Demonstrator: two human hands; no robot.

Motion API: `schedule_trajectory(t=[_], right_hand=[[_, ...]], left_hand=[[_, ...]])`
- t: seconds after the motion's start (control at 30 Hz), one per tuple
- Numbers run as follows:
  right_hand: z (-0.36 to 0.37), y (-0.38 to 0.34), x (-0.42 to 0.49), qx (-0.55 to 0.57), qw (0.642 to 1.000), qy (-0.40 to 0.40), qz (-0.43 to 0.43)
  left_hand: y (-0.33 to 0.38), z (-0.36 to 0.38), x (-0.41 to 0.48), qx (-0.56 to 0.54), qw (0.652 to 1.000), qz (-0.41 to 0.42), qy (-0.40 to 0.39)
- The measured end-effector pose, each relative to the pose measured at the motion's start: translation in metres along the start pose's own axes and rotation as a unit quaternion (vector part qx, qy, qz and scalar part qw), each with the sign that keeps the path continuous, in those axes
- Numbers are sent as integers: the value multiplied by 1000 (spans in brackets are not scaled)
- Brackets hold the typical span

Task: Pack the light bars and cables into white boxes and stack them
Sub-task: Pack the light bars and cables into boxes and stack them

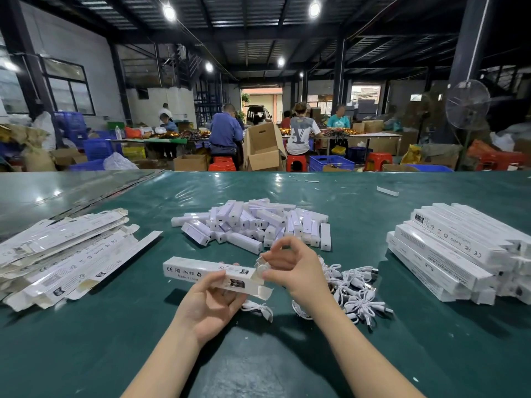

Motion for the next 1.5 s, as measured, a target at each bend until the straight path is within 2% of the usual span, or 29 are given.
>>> schedule_trajectory(t=[0.2,0.3,0.37,0.47,0.63,0.8,0.93,1.03,1.1,1.2,1.33,1.5], right_hand=[[10,2,-7,-144,987,-39,-52],[16,6,-10,-303,942,-69,-123],[18,8,-11,-355,919,-77,-150],[18,7,-11,-336,925,-59,-170],[18,7,-11,-254,960,-12,-122],[20,5,-13,-238,960,1,-150],[18,4,-11,-231,963,24,-136],[16,9,-11,-271,953,23,-136],[12,13,-10,-296,948,43,-106],[9,16,-9,-275,959,41,-48],[13,15,-10,-276,959,4,-60],[11,13,-10,-191,981,28,-34]], left_hand=[[2,3,0,-25,999,10,25],[1,1,1,-7,1000,14,22],[0,3,0,13,1000,23,17],[-1,8,0,20,999,38,12],[-1,10,-3,0,1000,31,3],[-2,15,-5,1,999,43,1],[-5,17,-3,15,999,47,-3],[-8,17,-2,53,998,46,1],[-9,16,-2,63,997,47,8],[-9,16,-1,70,996,48,10],[-10,16,0,60,997,51,16],[-11,15,3,50,996,66,26]])
Point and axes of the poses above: each hand's wrist, its own x-axis towards the middle knuckle, its own z-axis out of the palm, y = z × x, the point moved 1 cm from there along x, towards the middle knuckle, and after that the axes turned 2 degrees about -z, right-handed, at the moved point
